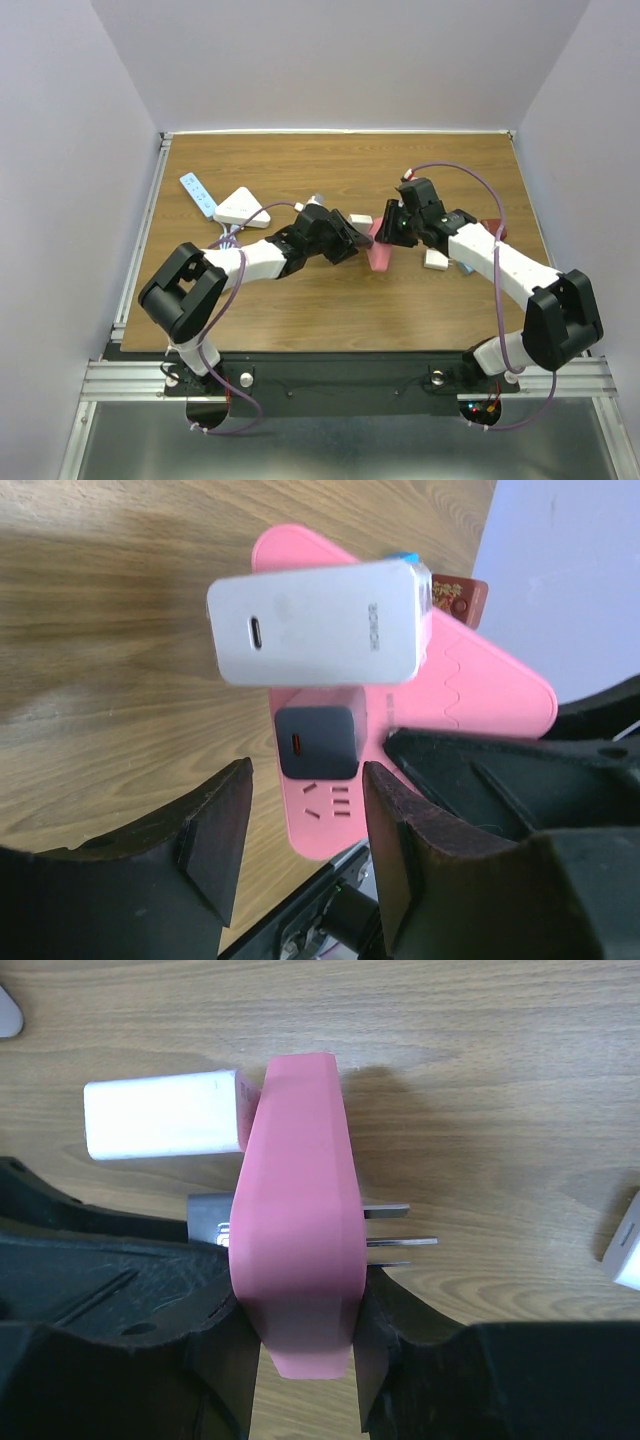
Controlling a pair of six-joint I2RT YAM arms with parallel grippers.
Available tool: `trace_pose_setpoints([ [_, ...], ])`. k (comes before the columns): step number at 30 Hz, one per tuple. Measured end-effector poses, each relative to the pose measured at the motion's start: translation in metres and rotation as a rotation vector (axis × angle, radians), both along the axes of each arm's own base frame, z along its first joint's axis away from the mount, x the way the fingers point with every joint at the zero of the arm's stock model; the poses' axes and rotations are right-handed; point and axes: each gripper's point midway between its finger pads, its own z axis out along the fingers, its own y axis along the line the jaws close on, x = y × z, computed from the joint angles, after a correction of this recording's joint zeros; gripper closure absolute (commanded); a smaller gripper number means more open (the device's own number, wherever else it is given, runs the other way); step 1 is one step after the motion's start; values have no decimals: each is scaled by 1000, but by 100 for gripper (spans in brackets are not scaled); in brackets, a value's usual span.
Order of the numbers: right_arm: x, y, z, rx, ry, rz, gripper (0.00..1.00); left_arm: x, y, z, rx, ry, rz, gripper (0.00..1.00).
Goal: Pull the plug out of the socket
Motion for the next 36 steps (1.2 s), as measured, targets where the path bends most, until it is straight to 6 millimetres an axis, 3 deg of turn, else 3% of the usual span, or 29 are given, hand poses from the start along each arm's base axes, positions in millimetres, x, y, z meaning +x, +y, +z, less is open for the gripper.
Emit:
trace_pose_setpoints([
  [5,-3,3,-6,4,1,7,100,5,-7,-10,3,12,5,42],
  [8,-5,3,-9,3,9,8,100,6,-11,-16,3,21,5,51],
  [9,-6,3,-9,0,11,9,100,6,-12,-16,-2,24,7,64],
  [11,-6,3,-10,0,12,5,99,8,-14,-13,-14,15,13,78],
  [12,-6,2,-11,3,14,-5,100,9,-14,-12,-17,13,15,94],
  [13,-5,2,-12,6,13,-8,100,10,-14,-12,-20,12,20,100],
  [23,1,-4,-13,2,13,-121,100,11,-7,-10,-22,-5,51,100],
  [36,-9,34,4,146,42,-89,100,-1,47,12,-68,-53,160,100],
])
